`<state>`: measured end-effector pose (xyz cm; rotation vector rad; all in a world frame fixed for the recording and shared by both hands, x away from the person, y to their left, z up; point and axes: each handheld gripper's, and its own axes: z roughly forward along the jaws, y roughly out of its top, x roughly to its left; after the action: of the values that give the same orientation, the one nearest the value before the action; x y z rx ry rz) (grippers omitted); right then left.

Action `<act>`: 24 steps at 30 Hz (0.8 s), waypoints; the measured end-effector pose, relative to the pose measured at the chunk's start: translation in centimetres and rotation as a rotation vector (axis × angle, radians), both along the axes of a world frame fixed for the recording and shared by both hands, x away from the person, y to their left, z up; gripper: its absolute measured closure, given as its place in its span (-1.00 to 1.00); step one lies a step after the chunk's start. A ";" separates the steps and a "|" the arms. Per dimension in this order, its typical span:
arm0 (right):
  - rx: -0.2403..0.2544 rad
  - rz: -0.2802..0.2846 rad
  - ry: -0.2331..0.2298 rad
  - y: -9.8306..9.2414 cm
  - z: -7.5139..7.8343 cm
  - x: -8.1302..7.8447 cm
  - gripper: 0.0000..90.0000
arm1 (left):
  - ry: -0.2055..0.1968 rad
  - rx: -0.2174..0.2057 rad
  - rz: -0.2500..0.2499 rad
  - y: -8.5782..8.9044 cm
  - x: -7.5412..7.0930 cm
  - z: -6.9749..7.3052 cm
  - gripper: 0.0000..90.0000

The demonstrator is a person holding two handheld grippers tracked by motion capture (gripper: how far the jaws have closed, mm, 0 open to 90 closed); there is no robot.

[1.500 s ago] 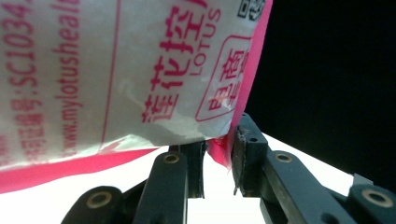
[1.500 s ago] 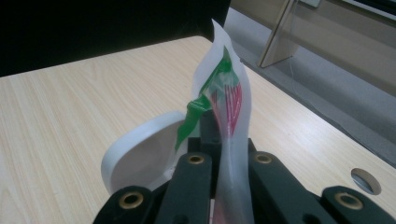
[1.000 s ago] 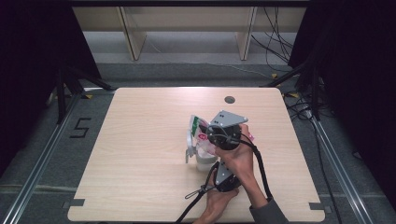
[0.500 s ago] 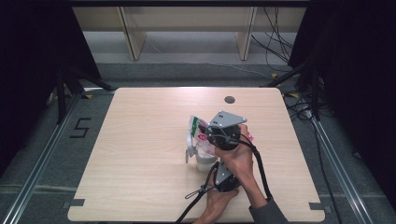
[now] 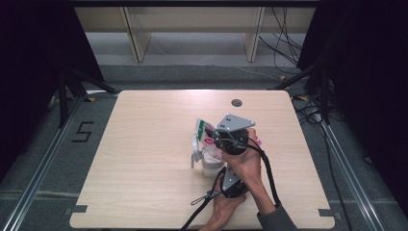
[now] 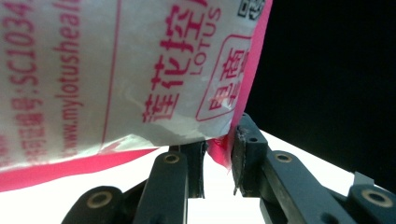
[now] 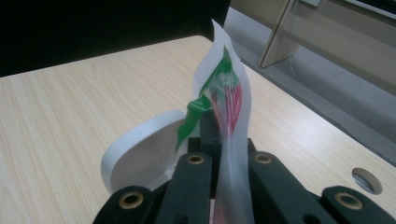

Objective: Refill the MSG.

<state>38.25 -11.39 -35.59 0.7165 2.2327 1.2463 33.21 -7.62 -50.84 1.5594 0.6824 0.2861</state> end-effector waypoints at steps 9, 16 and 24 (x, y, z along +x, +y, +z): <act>0.004 0.008 -0.015 0.0 0.1 0.0 1.00 | -0.005 -0.002 0.002 0.0 0.0 0.1 0.69; 0.007 0.012 0.014 0.1 0.1 -0.1 1.00 | -0.003 -0.002 -0.001 0.0 0.0 0.1 0.69; 0.013 -0.005 0.001 0.0 0.1 -0.1 1.00 | -0.004 0.000 -0.002 0.0 0.0 0.0 0.69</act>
<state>38.15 -11.42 -35.49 0.7276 2.2242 1.2597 33.21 -7.62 -50.80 1.5591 0.6778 0.2882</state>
